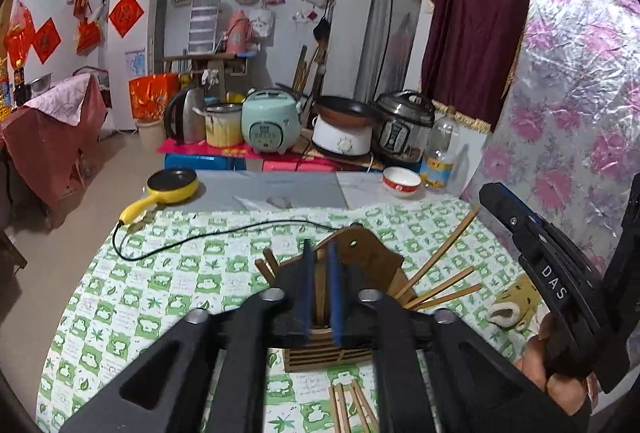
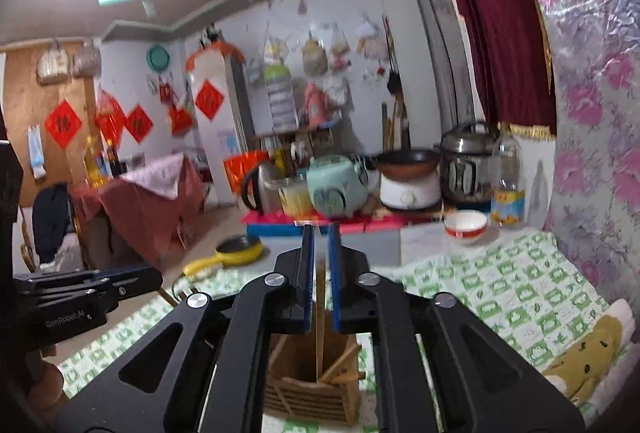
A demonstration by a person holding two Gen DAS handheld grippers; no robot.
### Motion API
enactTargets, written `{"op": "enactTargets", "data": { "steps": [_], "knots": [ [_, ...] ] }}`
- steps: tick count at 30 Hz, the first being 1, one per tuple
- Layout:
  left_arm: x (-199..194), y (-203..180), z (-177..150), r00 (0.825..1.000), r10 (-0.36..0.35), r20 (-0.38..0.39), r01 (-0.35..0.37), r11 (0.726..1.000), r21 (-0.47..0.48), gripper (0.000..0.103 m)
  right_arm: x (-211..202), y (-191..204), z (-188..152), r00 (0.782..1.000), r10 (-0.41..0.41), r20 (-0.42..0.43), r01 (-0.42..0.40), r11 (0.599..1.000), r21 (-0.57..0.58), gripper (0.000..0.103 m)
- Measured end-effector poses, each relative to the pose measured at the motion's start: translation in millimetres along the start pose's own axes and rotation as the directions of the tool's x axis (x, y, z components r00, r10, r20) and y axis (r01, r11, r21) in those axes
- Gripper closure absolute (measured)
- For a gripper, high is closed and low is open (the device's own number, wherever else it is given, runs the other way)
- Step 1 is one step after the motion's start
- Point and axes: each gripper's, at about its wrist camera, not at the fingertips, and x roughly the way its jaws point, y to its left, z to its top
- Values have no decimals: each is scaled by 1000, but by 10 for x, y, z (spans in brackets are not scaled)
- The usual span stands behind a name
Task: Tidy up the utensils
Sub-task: 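Open both tools to drop the chopsticks into the holder, then move both open tools back over the remaining loose chopsticks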
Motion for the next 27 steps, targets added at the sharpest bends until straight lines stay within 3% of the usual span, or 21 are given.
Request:
{"op": "enactTargets", "data": {
  "steps": [1,2,4,12,22,27],
  "knots": [
    [7,24,-7,1000,6,0,-6,1000,-18,31,-7,-16,-7,1000,-5,-2,5,1000,10,84],
    [-21,63,-15,1000,19,25,-18,999,-49,15,-21,-44,-1,1000,-8,-3,8,1000,23,74],
    [-55,95,-7,998,45,45,-42,997,-68,15,-77,-84,19,1000,-12,7,11,999,44,63],
    [-119,143,18,999,8,41,-4,993,-116,6,-360,-108,106,997,-17,75,12,997,72,31],
    [-116,128,-93,996,75,47,-70,993,-94,6,-574,93,71,995,2,97,-3,1000,6,15],
    [-136,212,-436,986,147,80,-144,989,-45,6,-670,162,-8,996,12,87,-10,1000,-21,9]
  ]
}}
